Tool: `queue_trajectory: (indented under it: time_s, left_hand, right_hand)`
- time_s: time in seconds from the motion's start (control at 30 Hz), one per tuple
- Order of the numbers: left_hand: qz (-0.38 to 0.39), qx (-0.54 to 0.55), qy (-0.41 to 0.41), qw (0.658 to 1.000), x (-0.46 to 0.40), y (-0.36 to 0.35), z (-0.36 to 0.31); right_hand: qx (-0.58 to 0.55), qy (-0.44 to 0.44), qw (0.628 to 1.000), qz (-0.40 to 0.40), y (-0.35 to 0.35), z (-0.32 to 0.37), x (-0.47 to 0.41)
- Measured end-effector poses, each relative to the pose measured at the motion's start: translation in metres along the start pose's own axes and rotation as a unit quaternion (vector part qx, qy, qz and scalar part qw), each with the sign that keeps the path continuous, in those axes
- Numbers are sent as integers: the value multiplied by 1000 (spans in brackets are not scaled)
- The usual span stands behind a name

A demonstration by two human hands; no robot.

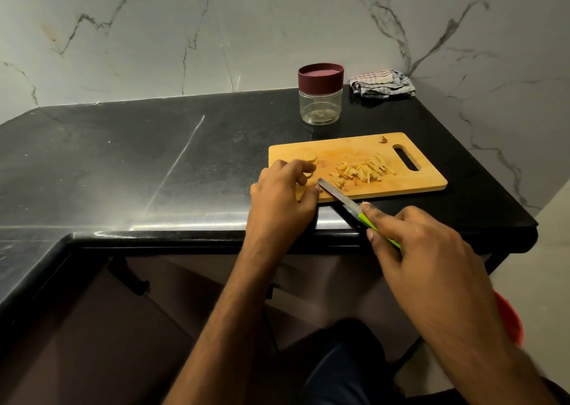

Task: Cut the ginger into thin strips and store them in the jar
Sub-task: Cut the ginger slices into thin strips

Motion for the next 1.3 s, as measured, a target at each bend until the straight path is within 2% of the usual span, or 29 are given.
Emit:
queue_trajectory:
  time_s: [0.07, 0.23, 0.67, 0.93, 1.17, 1.3]
  left_hand:
    - [-27, 26, 24, 999, 1, 5, 5]
    - [-32, 52, 42, 997, 2, 8, 6]
    - [-22, 60, 51, 997, -1, 7, 7]
    - [-19, 53, 50, 997, 0, 6, 6]
    - [18, -18, -25, 999, 2, -2, -9]
    - [52, -64, -31, 996, 1, -7, -11]
  right_hand:
    - [-36, 2, 999, -17, 5, 1, 0]
    - [-104, 24, 994, -20, 4, 8, 1]
    - [-121, 36, 992, -20, 0, 16, 1]
    - [-6, 6, 1000, -1, 0, 5, -1]
    - [12, -4, 1000, 7, 0, 1, 1]
    - [9, 1, 1000, 8, -1, 3, 0]
Point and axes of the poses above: each hand's wrist, its own x-axis away from the middle knuckle, its own y-axis out of the back of the hand, z = x × y, the point moved 10 cm from there along -x, towards the middle knuckle, and after that the axes turned 7 degrees about -y, right-handed, at the moved point
